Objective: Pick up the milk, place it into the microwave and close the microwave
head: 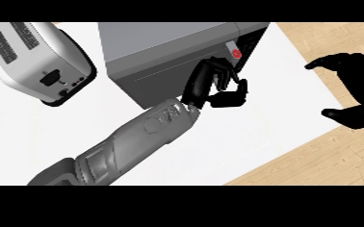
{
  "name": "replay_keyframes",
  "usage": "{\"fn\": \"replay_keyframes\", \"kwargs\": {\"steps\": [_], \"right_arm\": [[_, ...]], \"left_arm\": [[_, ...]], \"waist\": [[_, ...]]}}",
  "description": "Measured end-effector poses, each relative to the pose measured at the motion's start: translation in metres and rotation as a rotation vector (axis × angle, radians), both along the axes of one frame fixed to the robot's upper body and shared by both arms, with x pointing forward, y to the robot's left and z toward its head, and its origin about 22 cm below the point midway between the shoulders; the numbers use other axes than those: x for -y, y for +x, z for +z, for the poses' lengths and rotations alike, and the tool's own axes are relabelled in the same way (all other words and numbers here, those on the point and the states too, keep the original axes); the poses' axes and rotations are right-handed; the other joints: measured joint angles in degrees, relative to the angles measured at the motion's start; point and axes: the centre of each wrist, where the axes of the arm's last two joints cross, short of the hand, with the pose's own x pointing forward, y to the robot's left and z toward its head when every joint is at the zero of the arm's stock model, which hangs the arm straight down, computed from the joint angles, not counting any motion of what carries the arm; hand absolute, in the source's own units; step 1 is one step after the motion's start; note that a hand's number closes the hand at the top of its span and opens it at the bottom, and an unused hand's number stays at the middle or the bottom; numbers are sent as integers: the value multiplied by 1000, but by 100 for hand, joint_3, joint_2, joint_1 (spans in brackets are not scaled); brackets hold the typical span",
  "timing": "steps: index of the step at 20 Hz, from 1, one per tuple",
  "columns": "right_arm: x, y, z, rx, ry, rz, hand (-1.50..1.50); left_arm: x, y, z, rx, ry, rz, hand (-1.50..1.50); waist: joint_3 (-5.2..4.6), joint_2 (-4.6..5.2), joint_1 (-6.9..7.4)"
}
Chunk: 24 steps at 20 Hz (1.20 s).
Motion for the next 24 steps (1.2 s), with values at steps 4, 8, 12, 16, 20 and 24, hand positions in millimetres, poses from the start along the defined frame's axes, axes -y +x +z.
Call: {"fn": "replay_keyframes", "kwargs": {"steps": [4, 8, 12, 16, 20, 24], "right_arm": [[-18, 2, 17, 29, -49, 108, 150], [-32, 0, 27, 41, -81, 186, 150], [-44, -3, 35, 54, -98, 244, 150], [-53, -6, 40, 63, -104, 292, 150], [-61, -11, 43, 69, -107, 331, 150], [-67, -15, 47, 76, -108, 363, 150]], "left_arm": [[0, 0, 0, -9, -7, 20, 150], [-2, 1, -1, -14, -12, 51, 150], [-3, 2, -1, -18, -12, 75, 150], [-4, 3, -2, -15, -16, 94, 150], [-7, 3, -3, -11, -21, 118, 150], [-9, 3, -4, -7, -27, 137, 150]], "waist": [[2, -12, -36], [6, -31, -103], [7, -37, -184], [9, -40, -241], [9, -42, -305], [7, -48, -356]]}}
